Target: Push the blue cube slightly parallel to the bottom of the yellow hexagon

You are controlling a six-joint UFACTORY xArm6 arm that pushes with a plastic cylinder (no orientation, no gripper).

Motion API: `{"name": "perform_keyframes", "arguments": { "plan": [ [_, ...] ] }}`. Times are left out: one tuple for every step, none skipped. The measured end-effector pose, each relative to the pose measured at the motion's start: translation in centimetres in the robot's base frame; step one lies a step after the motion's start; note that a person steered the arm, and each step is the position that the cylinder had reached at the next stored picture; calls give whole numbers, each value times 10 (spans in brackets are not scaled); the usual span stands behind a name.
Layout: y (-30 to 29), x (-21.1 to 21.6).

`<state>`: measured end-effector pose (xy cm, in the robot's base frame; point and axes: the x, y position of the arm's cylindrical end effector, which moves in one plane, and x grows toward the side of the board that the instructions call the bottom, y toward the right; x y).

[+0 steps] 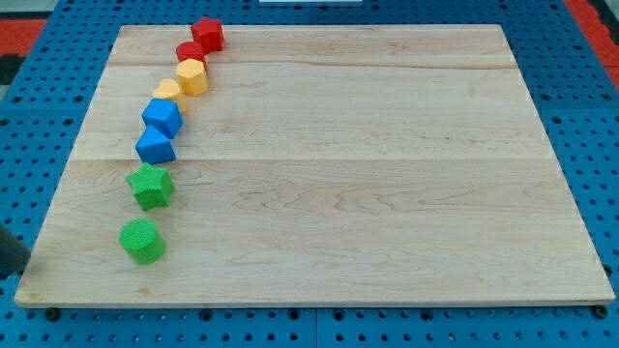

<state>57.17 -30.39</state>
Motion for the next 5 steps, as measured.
{"name": "perform_keyframes", "arguments": {
  "plan": [
    [0,-42],
    [2,-99],
    [31,-124],
    [31,-138],
    [33,-164]
  ]
}}
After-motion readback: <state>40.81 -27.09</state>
